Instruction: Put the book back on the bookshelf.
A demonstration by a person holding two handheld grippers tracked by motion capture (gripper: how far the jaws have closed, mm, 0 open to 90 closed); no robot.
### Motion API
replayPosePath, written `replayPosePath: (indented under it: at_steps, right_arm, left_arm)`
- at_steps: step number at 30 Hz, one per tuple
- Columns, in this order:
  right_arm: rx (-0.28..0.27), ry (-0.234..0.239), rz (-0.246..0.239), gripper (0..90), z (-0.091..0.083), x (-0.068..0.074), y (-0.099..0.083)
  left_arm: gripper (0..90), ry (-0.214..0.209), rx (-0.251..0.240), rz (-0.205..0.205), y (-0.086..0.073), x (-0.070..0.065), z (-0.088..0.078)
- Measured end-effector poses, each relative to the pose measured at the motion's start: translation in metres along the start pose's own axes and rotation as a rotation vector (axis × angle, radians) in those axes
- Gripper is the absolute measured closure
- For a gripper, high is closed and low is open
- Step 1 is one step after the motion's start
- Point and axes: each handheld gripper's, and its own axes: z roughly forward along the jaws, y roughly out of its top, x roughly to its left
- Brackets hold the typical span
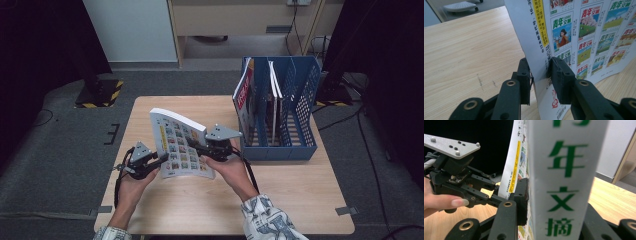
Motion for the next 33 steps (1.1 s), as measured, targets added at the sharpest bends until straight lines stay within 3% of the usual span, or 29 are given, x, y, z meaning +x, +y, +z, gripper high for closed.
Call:
replayPosePath:
  at_steps: [16, 33]
  right_arm:
    - [-0.022, 0.008, 0.004, 68.1, -0.001, -0.003, 0.019]
    - [-0.044, 0.020, 0.014, 68.2, 0.003, -0.004, 0.024]
  left_arm:
    - [69.2, -0.004, -0.016, 0.012, 0.000, -0.002, 0.000]
    - [69.2, -0.002, -0.018, 0.014, 0.000, -0.003, -0.001]
